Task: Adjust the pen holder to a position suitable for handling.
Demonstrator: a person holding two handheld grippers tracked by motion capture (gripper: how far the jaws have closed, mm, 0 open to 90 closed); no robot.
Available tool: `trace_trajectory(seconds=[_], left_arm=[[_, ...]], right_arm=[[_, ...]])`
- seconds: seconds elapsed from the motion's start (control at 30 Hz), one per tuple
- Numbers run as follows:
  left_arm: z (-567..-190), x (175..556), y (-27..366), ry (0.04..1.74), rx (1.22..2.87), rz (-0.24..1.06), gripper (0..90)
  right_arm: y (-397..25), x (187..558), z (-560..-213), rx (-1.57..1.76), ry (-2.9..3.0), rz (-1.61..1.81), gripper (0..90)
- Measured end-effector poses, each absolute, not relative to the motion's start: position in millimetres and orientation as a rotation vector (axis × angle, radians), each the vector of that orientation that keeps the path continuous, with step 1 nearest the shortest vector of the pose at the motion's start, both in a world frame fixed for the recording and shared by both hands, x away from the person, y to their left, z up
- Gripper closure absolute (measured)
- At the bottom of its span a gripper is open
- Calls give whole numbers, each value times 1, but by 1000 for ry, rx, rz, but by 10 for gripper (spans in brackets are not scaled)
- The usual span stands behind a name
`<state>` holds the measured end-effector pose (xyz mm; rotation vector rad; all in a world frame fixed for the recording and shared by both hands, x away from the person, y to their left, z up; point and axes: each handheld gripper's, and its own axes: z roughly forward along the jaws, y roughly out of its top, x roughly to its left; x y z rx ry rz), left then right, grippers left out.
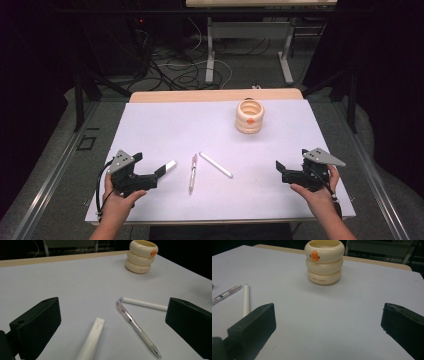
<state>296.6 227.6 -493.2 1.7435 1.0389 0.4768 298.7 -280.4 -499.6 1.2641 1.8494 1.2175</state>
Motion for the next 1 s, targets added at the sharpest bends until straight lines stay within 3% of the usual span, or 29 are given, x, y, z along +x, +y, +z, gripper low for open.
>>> trace_trajectory(seconds=[0.63,1.0], left_arm=[[-496,300,227,1077,1727,485,6],[-496,299,228,1079,1718,484,6]], right_arm=[[-253,326,-483,1166,1920,1171,49],[-232,354,-461,1106,2002,1166,152]])
